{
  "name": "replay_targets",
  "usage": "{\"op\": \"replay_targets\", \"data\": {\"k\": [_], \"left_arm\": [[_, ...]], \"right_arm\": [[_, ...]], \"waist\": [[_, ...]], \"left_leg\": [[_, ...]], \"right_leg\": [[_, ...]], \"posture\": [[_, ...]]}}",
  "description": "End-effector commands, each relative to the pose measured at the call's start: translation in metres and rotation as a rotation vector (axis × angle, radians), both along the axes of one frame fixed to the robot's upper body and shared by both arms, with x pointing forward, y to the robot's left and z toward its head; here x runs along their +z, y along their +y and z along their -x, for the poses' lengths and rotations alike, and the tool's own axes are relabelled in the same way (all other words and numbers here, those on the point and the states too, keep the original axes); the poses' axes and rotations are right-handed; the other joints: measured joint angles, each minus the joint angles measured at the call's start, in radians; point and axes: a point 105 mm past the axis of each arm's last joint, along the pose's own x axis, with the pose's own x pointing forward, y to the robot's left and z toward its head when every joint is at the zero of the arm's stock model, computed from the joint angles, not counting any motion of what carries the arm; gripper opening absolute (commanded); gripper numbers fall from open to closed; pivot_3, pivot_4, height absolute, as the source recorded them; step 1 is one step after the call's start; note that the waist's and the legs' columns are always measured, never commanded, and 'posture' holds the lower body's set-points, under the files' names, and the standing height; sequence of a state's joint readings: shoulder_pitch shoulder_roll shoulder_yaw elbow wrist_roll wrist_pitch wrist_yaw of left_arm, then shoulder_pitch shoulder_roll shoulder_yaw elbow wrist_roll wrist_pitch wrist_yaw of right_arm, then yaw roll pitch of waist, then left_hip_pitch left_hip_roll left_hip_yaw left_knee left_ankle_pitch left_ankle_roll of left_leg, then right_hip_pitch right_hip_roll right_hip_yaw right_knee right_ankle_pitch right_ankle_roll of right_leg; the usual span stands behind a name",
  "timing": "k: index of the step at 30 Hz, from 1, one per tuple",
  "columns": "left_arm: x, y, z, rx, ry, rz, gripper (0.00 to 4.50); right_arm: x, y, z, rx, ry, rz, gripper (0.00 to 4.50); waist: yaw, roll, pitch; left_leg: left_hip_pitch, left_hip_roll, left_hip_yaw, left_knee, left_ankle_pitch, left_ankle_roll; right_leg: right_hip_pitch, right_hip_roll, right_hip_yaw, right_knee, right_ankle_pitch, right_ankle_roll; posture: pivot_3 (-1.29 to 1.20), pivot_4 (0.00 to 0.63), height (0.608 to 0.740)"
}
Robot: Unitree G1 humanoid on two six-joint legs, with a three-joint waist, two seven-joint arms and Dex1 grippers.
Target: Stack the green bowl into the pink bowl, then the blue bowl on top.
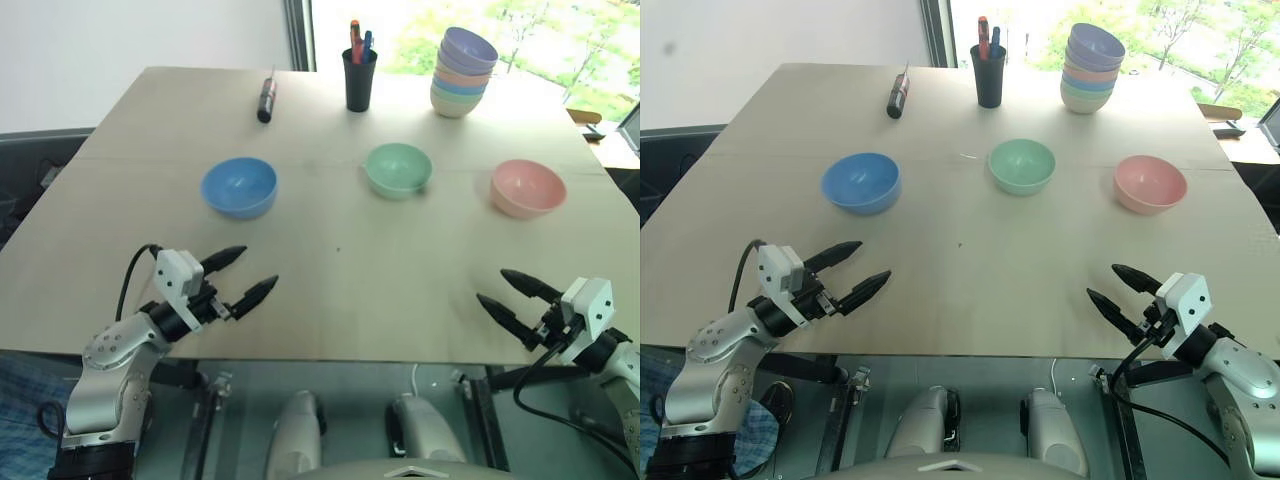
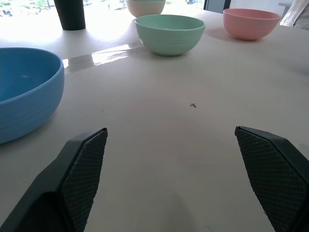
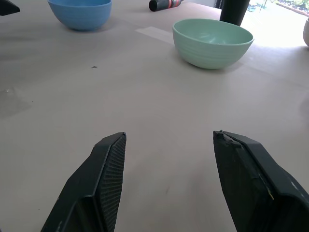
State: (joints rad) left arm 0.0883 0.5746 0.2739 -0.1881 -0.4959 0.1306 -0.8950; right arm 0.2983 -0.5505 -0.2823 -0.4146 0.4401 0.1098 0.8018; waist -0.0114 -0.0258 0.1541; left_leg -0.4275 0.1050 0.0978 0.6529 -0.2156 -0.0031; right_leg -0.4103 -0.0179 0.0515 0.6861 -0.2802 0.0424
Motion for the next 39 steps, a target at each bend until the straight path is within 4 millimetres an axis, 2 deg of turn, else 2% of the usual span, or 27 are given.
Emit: {"op": "replay_targets", "data": {"k": [1,23,27,33,39], "left_arm": [[0.012,-0.005,0.004,-0.019,-0.058,0.006,4.5],[0.012,-0.008,0.004,-0.039,-0.07,0.026,4.5],[0.016,-0.011,0.005,-0.059,-0.082,0.064,4.5],[0.025,-0.032,0.013,-0.178,-0.076,0.183,4.5],[0.039,-0.048,0.016,-0.259,-0.118,0.236,4.5]], "right_arm": [[0.009,0.005,0.001,0.014,-0.042,0.012,3.01],[0.007,0.002,-0.006,0.0,-0.048,0.045,3.01],[0.006,-0.002,-0.008,0.003,-0.04,0.103,3.01],[0.012,-0.022,-0.032,-0.098,-0.035,0.248,3.01],[0.029,-0.043,-0.061,-0.129,-0.036,0.44,3.01]], "waist": [[0.0,0.0,0.0],[0.0,0.0,0.0],[0.0,0.0,0.0],[-0.001,0.0,-0.001],[0.0,0.0,-0.001]], "left_leg": [[0.0,0.0,0.0,0.0,0.0,0.0],[0.0,0.0,0.0,0.0,0.0,0.0],[0.0,0.0,0.0,0.0,0.0,0.0],[0.0,0.0,0.0,0.0,0.0,0.0],[0.001,0.0,0.0,0.0,0.0,0.0]], "right_leg": [[0.0,0.0,0.0,0.0,0.0,0.0],[0.0,0.0,0.0,0.0,0.0,0.0],[0.0,0.0,0.0,0.0,0.0,0.0],[0.0,0.0,0.0,0.0,0.0,0.0],[0.001,0.001,0.001,0.0,0.0,0.0]], "posture": [[0.0,0.15,0.74],[0.0,0.15,0.74],[0.0,0.15,0.74],[0.0,0.15,0.74],[0.0,0.15,0.74]]}}
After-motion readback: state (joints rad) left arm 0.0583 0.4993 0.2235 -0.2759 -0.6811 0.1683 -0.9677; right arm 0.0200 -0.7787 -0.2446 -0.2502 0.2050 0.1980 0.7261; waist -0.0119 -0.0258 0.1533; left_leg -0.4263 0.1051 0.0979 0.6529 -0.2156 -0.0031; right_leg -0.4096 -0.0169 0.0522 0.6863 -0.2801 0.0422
